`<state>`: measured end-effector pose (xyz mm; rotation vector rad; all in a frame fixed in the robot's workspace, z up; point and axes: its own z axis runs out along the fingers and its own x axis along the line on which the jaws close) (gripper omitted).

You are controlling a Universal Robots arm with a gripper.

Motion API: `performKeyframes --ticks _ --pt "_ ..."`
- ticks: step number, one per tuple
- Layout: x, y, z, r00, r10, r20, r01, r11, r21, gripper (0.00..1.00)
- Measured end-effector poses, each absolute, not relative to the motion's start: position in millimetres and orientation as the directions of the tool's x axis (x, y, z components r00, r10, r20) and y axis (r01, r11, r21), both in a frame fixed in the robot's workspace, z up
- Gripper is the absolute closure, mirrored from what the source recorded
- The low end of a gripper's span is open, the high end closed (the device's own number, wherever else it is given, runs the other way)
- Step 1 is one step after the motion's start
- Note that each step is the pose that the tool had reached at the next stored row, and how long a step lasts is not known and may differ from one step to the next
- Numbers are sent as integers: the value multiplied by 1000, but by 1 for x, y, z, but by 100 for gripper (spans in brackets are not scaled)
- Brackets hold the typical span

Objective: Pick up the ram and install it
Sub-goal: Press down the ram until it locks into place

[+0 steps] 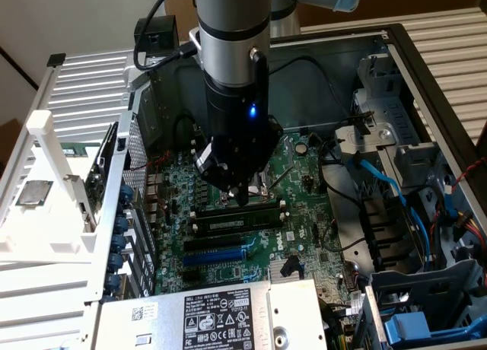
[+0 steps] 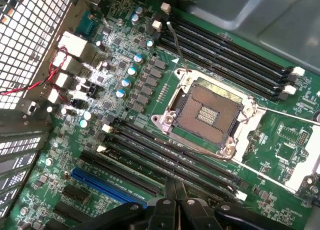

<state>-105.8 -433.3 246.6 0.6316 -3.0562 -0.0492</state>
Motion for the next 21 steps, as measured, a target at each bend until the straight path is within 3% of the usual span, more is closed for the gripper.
performKeyframes --ticks 21 --pt "-106 -433 244 -998 -60 14 -59 998 34 90"
